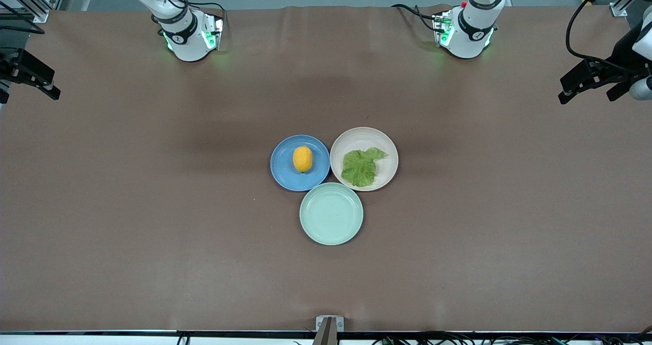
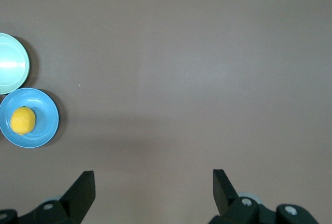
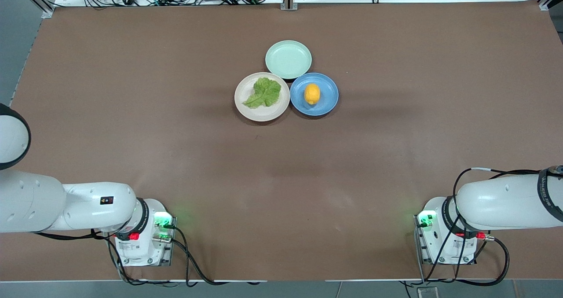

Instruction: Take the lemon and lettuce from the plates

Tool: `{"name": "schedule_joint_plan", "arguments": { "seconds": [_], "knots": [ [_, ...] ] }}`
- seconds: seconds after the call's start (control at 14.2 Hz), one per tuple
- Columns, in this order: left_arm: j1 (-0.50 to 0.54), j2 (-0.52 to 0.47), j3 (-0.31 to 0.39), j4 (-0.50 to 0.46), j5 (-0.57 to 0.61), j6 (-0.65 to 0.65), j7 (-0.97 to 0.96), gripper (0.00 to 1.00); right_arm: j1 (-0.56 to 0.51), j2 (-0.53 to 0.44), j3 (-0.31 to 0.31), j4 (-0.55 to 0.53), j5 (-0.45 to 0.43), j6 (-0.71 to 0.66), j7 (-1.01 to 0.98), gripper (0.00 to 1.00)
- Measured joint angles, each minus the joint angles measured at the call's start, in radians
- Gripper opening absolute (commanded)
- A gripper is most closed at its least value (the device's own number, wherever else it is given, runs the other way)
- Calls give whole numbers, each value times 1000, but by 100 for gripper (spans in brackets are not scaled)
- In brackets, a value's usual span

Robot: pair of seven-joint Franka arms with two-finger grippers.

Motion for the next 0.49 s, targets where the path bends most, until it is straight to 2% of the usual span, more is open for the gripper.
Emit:
{"name": "schedule_joint_plan", "arguments": {
  "seconds": [0.49],
  "knots": [
    [1,12,2,-2,0,-7,0,100,16,0,1,0,0,0,0,100]
  ]
}}
